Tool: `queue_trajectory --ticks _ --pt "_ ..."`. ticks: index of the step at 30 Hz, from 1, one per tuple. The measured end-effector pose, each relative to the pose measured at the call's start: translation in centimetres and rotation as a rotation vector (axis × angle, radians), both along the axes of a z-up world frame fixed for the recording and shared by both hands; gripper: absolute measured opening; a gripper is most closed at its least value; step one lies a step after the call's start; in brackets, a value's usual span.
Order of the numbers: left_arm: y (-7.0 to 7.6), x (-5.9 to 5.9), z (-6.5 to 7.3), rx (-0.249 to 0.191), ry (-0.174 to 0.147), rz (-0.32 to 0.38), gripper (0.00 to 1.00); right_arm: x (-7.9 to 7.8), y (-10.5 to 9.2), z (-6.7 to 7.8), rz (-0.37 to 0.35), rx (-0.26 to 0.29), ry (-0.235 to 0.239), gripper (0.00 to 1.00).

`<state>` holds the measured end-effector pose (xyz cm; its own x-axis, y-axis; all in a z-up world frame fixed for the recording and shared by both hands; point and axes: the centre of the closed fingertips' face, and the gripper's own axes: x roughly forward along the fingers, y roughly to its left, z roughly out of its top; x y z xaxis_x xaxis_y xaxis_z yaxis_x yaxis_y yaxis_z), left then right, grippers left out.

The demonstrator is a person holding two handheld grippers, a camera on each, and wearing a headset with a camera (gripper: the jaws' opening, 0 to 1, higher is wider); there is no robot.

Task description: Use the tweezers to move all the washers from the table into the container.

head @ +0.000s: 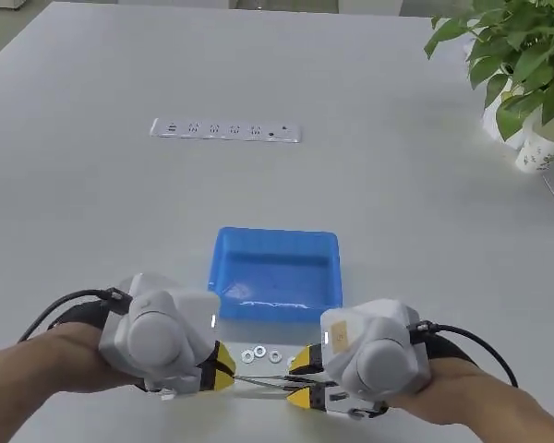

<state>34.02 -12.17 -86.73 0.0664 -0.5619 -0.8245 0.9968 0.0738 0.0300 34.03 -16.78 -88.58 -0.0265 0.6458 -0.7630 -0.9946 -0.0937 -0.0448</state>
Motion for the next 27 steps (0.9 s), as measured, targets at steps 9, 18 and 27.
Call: queue_trajectory --ticks 9,18,27 --pt "-0.5 0.3 1.4 -0.017 -0.021 -0.007 0.05 -0.1 0.1 0.1 0.004 -0.003 -0.005 0.16" --pt "-1.2 0.3 2.9 -0.032 -0.033 -0.018 0.05 0.0 0.1 0.3 0.006 -0.005 -0.015 0.14" --pt "-2.8 0.4 5.4 -0.088 -0.039 -0.035 0.05 0.2 0.0 0.6 -0.005 -0.002 -0.02 0.12"
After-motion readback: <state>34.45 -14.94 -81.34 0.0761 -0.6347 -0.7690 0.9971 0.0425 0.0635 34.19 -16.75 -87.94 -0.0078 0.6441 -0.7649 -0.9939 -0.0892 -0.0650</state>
